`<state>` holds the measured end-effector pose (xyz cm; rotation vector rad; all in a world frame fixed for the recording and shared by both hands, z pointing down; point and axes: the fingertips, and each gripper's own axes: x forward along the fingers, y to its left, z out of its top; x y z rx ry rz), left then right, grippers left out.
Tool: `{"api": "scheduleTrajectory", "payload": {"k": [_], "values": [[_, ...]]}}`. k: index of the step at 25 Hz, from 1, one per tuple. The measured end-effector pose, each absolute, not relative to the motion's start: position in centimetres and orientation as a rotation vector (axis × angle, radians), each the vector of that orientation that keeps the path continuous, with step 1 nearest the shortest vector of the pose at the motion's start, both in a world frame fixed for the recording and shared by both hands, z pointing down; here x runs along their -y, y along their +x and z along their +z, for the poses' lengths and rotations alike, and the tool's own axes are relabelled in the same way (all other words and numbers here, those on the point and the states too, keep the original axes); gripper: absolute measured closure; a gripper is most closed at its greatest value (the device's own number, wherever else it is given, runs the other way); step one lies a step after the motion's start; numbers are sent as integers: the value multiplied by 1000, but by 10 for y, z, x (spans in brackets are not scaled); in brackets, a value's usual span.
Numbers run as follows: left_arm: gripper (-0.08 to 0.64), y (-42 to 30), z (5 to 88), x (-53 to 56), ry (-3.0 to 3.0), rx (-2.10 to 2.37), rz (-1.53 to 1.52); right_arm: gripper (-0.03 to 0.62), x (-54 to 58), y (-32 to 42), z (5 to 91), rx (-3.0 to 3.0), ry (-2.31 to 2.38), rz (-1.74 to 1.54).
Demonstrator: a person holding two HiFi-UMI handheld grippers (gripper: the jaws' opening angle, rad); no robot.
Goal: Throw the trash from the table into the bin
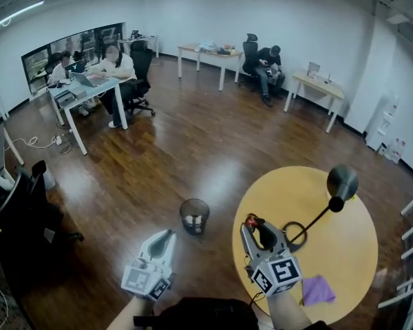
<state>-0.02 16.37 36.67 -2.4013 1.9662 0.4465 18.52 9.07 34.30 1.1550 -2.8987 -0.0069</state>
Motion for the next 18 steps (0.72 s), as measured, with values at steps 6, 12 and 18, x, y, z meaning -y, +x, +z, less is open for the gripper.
{"api": "scheduleTrajectory", "payload": {"k": [6, 12, 18], "values": [[523, -106, 375, -198, -2127, -2196, 510, 451, -85, 77, 364, 2968, 922, 20], [523, -149, 386, -168, -2074, -2261, 479, 451, -45, 23, 381, 2989, 814, 72], [523, -186, 400, -76, -2124, -2232, 426, 451, 59, -17, 398, 3004, 878, 124]]}}
